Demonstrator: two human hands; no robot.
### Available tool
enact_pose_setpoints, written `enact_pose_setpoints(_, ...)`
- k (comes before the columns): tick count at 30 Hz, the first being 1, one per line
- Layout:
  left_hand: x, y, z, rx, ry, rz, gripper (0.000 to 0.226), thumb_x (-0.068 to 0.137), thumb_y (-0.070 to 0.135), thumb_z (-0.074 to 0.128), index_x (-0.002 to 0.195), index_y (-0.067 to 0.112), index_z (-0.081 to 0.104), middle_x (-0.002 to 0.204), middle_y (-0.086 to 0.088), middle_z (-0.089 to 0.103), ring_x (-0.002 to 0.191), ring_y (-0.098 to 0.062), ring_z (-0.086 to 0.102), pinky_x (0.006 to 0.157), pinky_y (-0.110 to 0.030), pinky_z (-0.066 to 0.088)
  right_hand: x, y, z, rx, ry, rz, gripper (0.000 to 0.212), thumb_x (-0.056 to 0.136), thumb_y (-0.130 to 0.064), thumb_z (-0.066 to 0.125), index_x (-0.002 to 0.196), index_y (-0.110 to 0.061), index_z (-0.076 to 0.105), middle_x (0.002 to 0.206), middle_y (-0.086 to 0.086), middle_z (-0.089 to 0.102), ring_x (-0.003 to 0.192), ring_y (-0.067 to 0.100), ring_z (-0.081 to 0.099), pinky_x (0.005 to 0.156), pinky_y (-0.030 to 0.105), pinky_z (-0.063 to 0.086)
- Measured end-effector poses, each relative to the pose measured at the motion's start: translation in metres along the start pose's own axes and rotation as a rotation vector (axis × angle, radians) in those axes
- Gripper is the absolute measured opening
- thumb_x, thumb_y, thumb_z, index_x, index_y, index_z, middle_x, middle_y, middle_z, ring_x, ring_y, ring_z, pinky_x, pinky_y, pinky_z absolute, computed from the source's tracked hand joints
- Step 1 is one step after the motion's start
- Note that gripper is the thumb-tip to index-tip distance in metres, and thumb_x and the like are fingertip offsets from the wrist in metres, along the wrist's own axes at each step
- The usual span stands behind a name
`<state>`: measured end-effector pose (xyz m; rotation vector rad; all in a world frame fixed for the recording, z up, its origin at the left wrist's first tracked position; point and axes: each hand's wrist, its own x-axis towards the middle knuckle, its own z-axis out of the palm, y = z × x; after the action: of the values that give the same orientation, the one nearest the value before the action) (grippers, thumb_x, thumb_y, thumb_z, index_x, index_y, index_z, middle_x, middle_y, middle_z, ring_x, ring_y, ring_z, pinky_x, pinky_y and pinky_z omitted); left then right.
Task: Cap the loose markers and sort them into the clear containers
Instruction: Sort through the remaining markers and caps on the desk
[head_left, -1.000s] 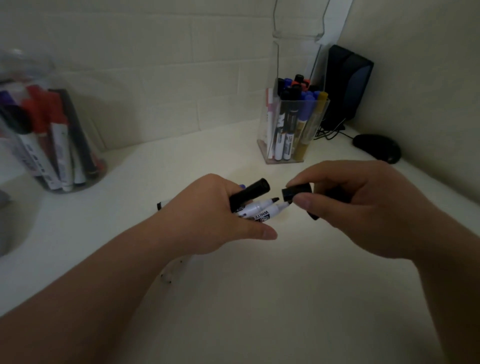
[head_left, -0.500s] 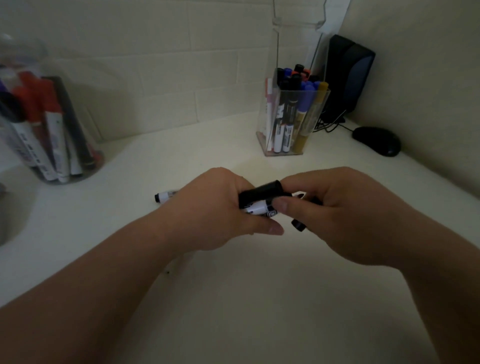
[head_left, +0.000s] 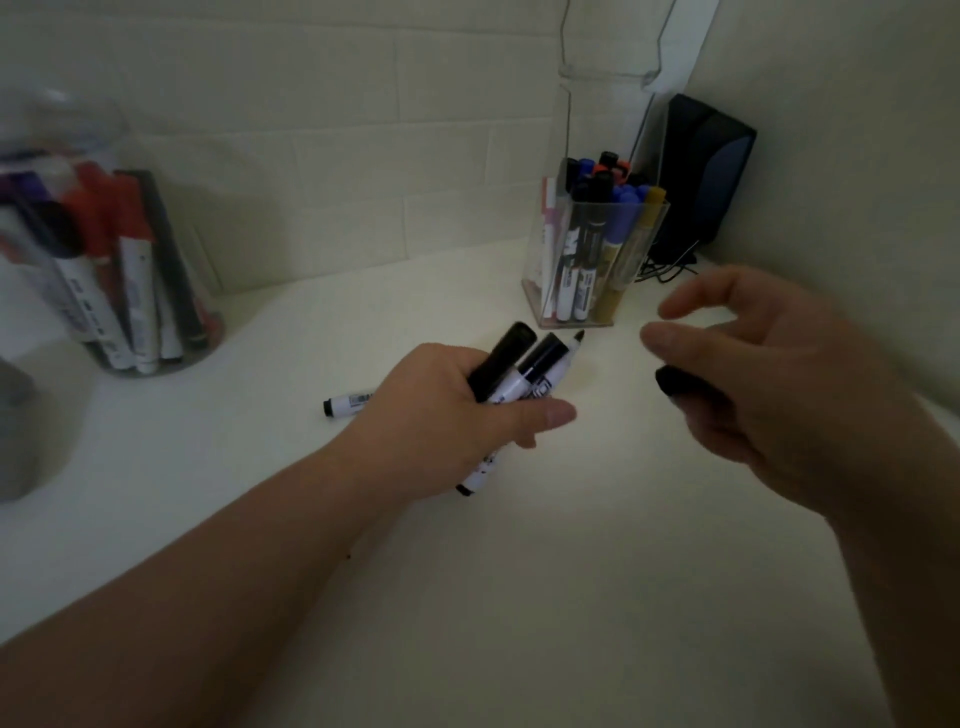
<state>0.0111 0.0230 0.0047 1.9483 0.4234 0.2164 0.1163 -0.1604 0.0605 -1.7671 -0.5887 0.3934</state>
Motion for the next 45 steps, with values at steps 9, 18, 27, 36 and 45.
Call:
enact_pose_setpoints(9, 0.004, -0.001, 0.004, -0.173, -0.038, 0.059, 0.024, 0.087, 0.021, 0.074, 0.070, 0.007, 0.067, 0.052, -0.003, 0.062, 0.039, -0.008, 0.054, 0.041, -0.017, 0.042, 0.005, 0.029, 0.044, 0.260, -0.327, 0.012, 0.019, 0.089, -0.023, 0.062, 0.097, -0.013, 0.076, 0.059, 0.021, 0.052, 0.033, 0.015, 0.036, 0.033, 0.020, 0.034)
enact_pose_setpoints(18, 0.014, 0.003, -0.014, -0.842, -0.049, -0.055, 0.067, 0.078, 0.071, 0.056, 0.058, 0.008, 0.040, 0.054, -0.006, 0.031, 0.052, -0.021, 0.022, 0.059, -0.038, 0.015, 0.008, 0.028, 0.029, -0.176, 0.012, -0.198, 0.017, 0.086, -0.035, 0.060, 0.097, -0.030, 0.071, 0.056, 0.002, 0.066, 0.038, 0.007, 0.049, 0.040, 0.017, 0.041)
enact_pose_setpoints(27, 0.014, -0.006, -0.010, -0.860, -0.159, -0.113, 0.056, 0.076, 0.055, 0.052, 0.049, 0.011, 0.030, 0.046, -0.002, 0.019, 0.044, -0.017, 0.013, 0.049, -0.032, 0.010, 0.006, 0.036, 0.039, -0.159, -0.016, -0.213, 0.021, 0.078, -0.040, 0.060, 0.092, -0.029, 0.072, 0.056, 0.003, 0.066, 0.040, 0.007, 0.054, 0.042, 0.012, 0.040)
enact_pose_setpoints(36, 0.017, -0.006, 0.000, -0.876, -0.197, -0.063, 0.050, 0.077, 0.045, 0.048, 0.044, 0.010, 0.032, 0.041, -0.002, 0.021, 0.039, -0.015, 0.015, 0.045, -0.025, 0.017, 0.006, 0.039, 0.042, -0.163, -0.021, -0.231, 0.016, 0.083, -0.033, 0.062, 0.095, -0.027, 0.071, 0.055, -0.001, 0.065, 0.039, 0.006, 0.053, 0.043, 0.009, 0.039)
enact_pose_setpoints(45, 0.017, -0.011, -0.002, -0.872, -0.175, -0.047, 0.061, 0.091, 0.066, 0.043, 0.077, 0.007, 0.050, 0.051, -0.003, 0.027, 0.043, -0.016, 0.018, 0.048, -0.030, 0.015, 0.008, 0.042, 0.041, -0.157, -0.031, -0.228, 0.023, 0.079, -0.040, 0.060, 0.095, -0.027, 0.071, 0.057, 0.000, 0.067, 0.040, 0.007, 0.054, 0.043, 0.010, 0.040)
